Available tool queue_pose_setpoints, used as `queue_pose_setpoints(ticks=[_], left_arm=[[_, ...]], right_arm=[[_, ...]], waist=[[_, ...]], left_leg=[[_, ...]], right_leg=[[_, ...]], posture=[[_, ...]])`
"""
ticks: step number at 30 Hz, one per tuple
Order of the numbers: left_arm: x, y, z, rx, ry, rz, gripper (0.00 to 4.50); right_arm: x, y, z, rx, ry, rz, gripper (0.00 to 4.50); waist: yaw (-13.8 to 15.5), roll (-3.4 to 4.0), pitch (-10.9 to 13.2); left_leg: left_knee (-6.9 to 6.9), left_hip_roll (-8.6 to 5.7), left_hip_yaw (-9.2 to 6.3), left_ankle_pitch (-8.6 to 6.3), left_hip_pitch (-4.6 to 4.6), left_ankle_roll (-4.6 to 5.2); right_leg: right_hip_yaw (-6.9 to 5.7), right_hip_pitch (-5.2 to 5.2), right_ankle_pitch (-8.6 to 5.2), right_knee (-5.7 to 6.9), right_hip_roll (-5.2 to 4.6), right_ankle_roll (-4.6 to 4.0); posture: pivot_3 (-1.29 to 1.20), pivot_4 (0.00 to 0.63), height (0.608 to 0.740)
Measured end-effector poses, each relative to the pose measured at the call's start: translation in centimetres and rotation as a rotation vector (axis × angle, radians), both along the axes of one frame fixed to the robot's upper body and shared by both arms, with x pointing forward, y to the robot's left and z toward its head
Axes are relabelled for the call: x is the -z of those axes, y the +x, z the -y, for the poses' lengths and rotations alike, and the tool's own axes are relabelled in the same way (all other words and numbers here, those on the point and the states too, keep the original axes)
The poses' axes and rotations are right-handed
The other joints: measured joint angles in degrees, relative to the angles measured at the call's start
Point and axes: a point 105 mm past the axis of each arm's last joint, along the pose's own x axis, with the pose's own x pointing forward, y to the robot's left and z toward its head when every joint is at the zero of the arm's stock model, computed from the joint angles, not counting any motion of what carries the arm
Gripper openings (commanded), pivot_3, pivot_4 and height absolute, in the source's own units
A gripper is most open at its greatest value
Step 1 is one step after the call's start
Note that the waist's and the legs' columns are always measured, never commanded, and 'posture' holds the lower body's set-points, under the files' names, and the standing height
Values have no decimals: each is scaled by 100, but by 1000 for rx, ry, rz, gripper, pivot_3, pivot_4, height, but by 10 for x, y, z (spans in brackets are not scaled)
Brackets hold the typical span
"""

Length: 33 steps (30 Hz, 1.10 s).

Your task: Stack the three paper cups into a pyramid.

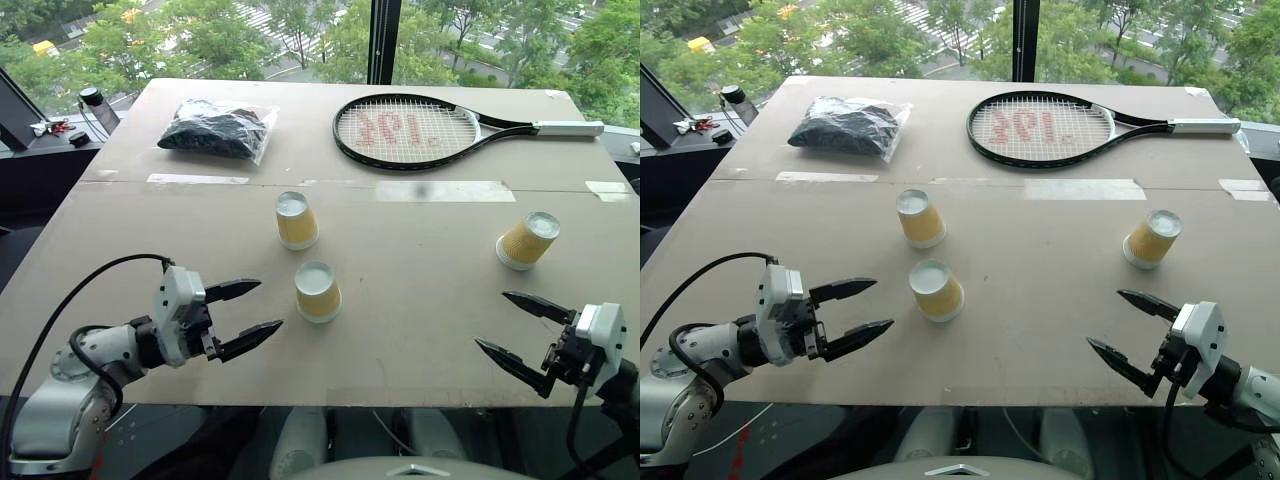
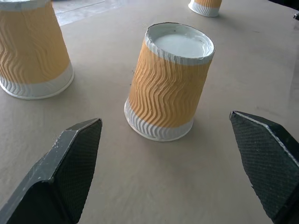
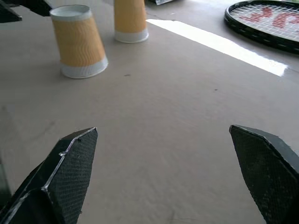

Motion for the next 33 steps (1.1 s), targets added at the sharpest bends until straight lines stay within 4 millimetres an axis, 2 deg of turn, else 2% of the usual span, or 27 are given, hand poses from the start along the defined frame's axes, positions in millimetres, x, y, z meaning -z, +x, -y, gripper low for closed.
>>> queue_pose_setpoints(ticks=[5, 9, 21, 30, 33], left_arm=[[3, 6, 13, 53, -5, -2, 4500], [7, 10, 17, 63, -11, -6, 4500], [7, 18, 14, 42, -22, 17, 4500], [17, 35, 44, 103, -38, 44, 4500], [20, 39, 47, 107, -30, 48, 4500]], right_arm=[[-9, -9, -11, -174, -35, -1, 4462], [-15, -8, -15, -214, -44, 39, 4462], [-6, -18, -13, -191, -18, 24, 4462], [2, -22, -10, -157, -20, 18, 4462], [3, -22, -10, -144, -21, 17, 4462]], waist=[[33, -2, -1], [47, -2, -1], [61, -2, -1], [63, -2, -3], [50, -2, -3]], left_leg=[[8, -1, 1, -1, -1, 1], [9, 1, -2, 0, -1, 1], [14, 1, -3, 0, -2, 0], [17, 0, -3, 0, -2, 0], [17, 0, -2, 0, -2, 0]], right_leg=[[0, 0, 0, 0, 7, 1], [-1, 0, 0, 2, 12, 1], [-2, 2, 1, 3, 12, 1], [-2, 4, 1, 5, 17, 2], [2, 3, 1, 5, 17, 2]], posture=[[0, 150, 740], [0, 150, 740], [0, 150, 740], [0, 150, 740], [0, 150, 740]])
